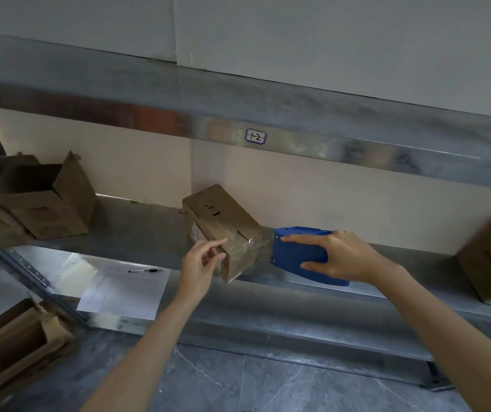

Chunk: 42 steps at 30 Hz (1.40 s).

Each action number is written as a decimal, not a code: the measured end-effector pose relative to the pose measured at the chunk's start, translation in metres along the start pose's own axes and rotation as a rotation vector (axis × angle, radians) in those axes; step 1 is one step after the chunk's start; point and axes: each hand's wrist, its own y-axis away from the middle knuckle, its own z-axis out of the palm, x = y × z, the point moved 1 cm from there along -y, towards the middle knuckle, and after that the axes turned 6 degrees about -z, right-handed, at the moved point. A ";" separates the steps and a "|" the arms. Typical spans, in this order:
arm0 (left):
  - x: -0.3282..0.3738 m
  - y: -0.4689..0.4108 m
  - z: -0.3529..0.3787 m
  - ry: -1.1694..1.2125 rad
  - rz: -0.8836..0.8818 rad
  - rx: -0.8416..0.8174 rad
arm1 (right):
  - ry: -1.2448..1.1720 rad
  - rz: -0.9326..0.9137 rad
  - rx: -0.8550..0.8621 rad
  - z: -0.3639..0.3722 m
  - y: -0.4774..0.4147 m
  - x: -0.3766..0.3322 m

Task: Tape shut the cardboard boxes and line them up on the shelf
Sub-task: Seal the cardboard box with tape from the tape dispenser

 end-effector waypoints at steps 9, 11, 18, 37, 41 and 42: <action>0.000 -0.002 0.001 -0.209 0.196 0.159 | 0.007 0.043 0.039 0.005 -0.002 0.001; 0.000 -0.007 0.003 -0.264 0.244 0.213 | 0.006 0.048 0.039 0.005 -0.003 0.002; -0.006 -0.007 0.021 -0.216 0.238 0.299 | 0.008 0.062 0.028 0.006 -0.007 0.004; -0.010 -0.011 0.024 -0.352 0.244 0.265 | 0.026 0.090 0.002 0.013 -0.018 0.009; -0.007 -0.018 0.026 -0.366 0.232 0.355 | 0.016 0.089 -0.003 0.013 -0.020 0.011; -0.007 -0.019 0.026 -0.375 0.232 0.375 | 0.017 0.090 -0.006 0.013 -0.020 0.011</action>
